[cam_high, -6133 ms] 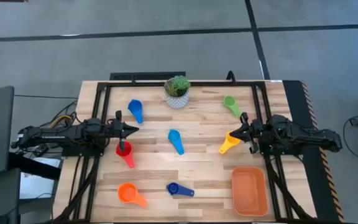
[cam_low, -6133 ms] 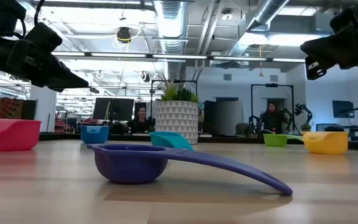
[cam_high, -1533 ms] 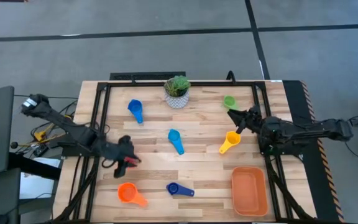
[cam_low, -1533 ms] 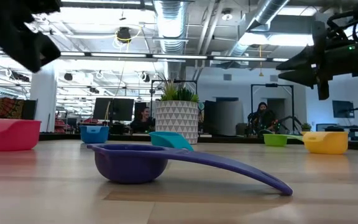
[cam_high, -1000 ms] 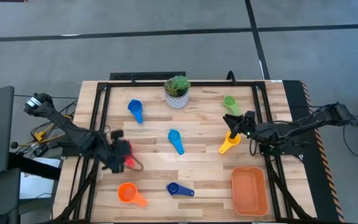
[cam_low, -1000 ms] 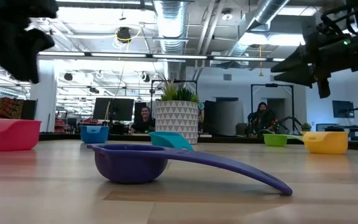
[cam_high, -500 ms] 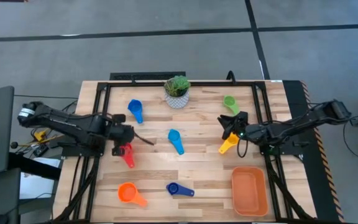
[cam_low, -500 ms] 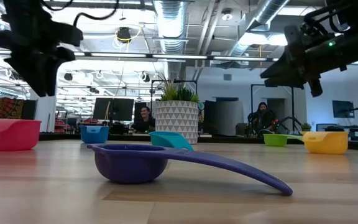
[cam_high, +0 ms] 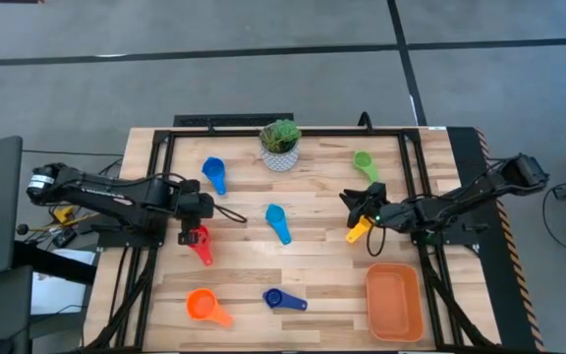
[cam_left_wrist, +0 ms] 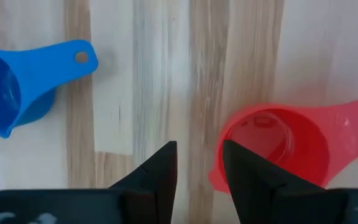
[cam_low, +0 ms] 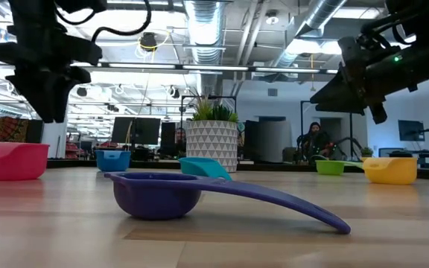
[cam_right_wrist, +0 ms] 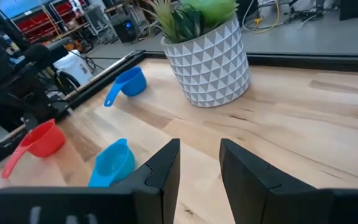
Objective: Nest measuring cups in basket
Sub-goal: Stack the red measuring cup on top of the orange measuring cup
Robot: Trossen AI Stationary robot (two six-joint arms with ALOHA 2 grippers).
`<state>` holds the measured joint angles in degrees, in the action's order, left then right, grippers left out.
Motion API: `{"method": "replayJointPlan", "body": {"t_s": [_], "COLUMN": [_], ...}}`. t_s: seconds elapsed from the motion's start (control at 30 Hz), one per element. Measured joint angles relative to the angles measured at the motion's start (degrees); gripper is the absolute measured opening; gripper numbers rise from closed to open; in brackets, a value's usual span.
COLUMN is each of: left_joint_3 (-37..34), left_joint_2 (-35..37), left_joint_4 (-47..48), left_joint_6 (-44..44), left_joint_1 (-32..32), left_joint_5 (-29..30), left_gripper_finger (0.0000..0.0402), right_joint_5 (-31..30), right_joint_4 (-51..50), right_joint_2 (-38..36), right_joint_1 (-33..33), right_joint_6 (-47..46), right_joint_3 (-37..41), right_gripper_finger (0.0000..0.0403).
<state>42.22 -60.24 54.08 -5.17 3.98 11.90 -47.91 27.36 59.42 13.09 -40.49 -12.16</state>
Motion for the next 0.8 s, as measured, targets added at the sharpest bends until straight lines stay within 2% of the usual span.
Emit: {"method": "replayJointPlan", "body": {"t_s": [0.17,0.37,0.63,0.8], "left_joint_3": [0.0,0.0,0.0,0.0], "left_joint_2": [-3.7,-9.6,-16.9,-19.2], "left_joint_4": [1.5,2.4,2.4,2.3], "left_joint_6": [-5.9,-3.5,-0.6,0.6], "left_joint_1": [-2.0,-2.3,-3.4,-3.4], "left_joint_5": [-5.3,-2.2,-3.0,-3.9], "left_gripper_finger": [0.0119,0.0119,0.0119,0.0093], "right_joint_5": [-0.1,-0.5,-0.4,-0.4], "right_joint_4": [2.1,2.4,2.8,2.8], "right_joint_2": [0.0,0.0,0.0,0.0], "right_joint_1": [1.3,1.0,1.0,1.0], "right_joint_6": [0.4,0.9,2.1,2.1], "right_joint_3": [0.0,0.0,0.0,0.0], "right_gripper_finger": [0.0139,0.0147,0.0145,0.0138]}}
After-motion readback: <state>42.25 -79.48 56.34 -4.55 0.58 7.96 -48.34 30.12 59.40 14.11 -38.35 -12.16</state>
